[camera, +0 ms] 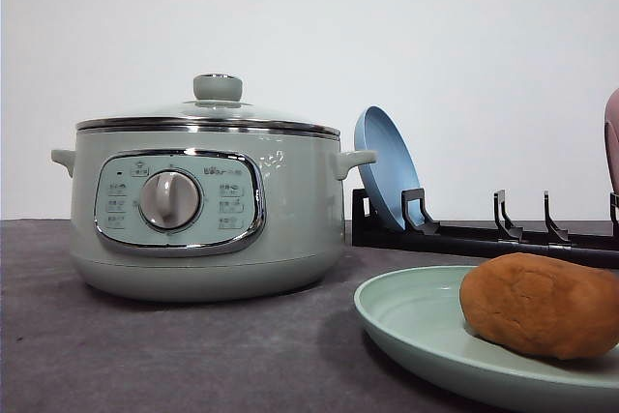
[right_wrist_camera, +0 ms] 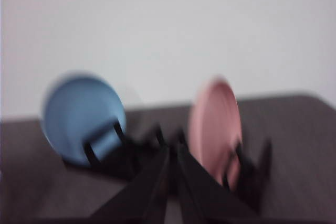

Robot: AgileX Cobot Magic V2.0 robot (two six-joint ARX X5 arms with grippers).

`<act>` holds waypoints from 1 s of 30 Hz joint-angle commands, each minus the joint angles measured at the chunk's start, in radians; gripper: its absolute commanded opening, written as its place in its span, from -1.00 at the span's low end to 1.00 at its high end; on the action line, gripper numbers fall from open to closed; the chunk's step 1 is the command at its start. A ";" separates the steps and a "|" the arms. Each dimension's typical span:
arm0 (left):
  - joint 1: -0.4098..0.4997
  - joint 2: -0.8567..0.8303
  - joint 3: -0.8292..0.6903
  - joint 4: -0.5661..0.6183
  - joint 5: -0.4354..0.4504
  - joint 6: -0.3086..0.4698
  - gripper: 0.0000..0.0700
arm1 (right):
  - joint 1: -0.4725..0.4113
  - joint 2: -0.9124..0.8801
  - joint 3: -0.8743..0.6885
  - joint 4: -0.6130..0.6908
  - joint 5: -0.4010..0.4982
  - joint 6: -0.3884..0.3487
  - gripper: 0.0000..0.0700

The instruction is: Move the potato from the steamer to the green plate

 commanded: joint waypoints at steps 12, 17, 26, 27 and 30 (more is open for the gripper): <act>-0.001 -0.001 -0.021 0.013 -0.006 0.010 -0.95 | -0.007 -0.121 -0.274 0.063 0.007 -0.103 -0.96; -0.001 -0.001 -0.021 0.014 -0.006 0.010 -0.95 | -0.007 -0.138 -0.276 0.001 0.005 -0.153 -0.96; -0.001 -0.001 -0.021 0.015 -0.006 0.010 -0.95 | 0.000 -0.138 -0.276 -0.008 0.004 -0.155 -0.96; -0.001 -0.001 -0.021 0.015 -0.006 0.010 -0.95 | 0.000 -0.138 -0.276 -0.006 0.004 -0.155 -0.96; -0.001 -0.001 -0.021 0.015 -0.006 0.010 -0.95 | 0.000 -0.138 -0.276 -0.006 0.004 -0.154 -0.96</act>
